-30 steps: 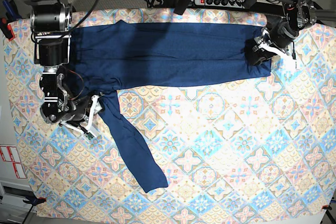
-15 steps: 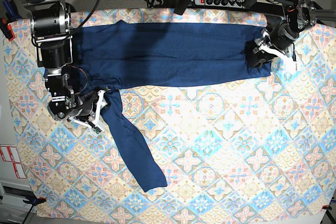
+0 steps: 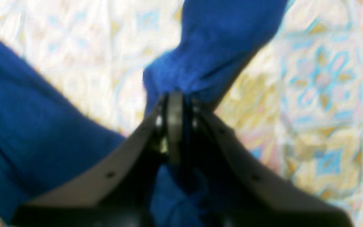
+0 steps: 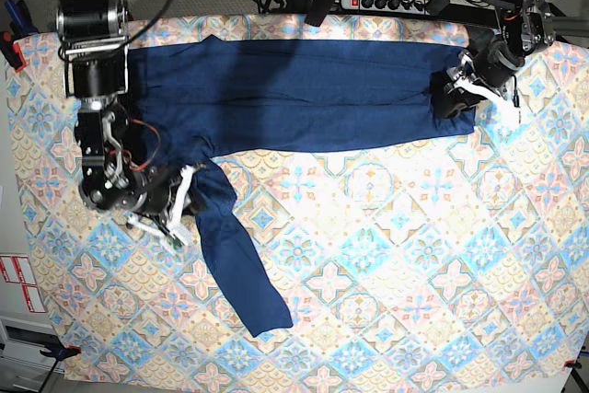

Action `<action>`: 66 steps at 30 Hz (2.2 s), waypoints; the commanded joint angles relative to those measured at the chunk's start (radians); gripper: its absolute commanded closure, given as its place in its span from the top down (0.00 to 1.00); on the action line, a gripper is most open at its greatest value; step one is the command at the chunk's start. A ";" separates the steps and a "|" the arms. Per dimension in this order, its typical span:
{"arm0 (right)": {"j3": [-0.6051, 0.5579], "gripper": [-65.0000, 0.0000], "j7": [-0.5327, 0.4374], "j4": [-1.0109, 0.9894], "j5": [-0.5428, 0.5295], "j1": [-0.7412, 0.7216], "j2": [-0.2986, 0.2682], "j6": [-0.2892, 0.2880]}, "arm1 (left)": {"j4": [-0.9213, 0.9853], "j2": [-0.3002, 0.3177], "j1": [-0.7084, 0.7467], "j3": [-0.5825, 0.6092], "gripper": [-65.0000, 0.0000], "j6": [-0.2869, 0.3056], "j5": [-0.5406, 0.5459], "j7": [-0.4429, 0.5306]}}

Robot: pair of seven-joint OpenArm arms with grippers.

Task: Fold the T-shirt properly
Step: 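Fold the held sleeve across the shirt body toward the left gripper, then release the sleeve, move the left gripper to the hanging sleeve and grasp it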

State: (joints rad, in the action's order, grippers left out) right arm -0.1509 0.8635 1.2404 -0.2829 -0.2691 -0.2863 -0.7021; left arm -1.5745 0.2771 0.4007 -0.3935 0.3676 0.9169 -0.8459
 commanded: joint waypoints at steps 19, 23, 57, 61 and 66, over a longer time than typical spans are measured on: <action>0.064 0.00 0.082 0.632 -0.011 0.460 0.054 0.004 | -0.013 0.009 -0.001 -0.003 0.39 0.009 0.017 0.014; 0.014 0.00 0.082 0.652 -0.034 0.506 0.089 0.004 | -0.013 0.009 -0.001 -0.003 0.39 0.009 0.017 0.014; 0.330 0.21 0.124 0.528 -0.078 0.436 0.022 0.004 | -0.228 0.009 -0.136 0.043 0.40 0.000 0.023 0.010; 0.454 0.21 0.125 0.528 -0.078 0.436 0.022 0.004 | -0.168 -0.019 -0.257 0.152 0.40 -0.002 0.017 0.010; 0.466 0.21 0.127 0.534 -0.085 0.442 0.022 0.004 | -0.007 -0.083 -0.418 0.301 0.40 -0.060 -0.083 0.010</action>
State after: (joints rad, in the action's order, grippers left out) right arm 0.3103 1.0080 1.7538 -0.3519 0.1799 -0.2501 -0.6960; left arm -1.5688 0.1905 0.0044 -0.0944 0.3050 0.8207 -0.8486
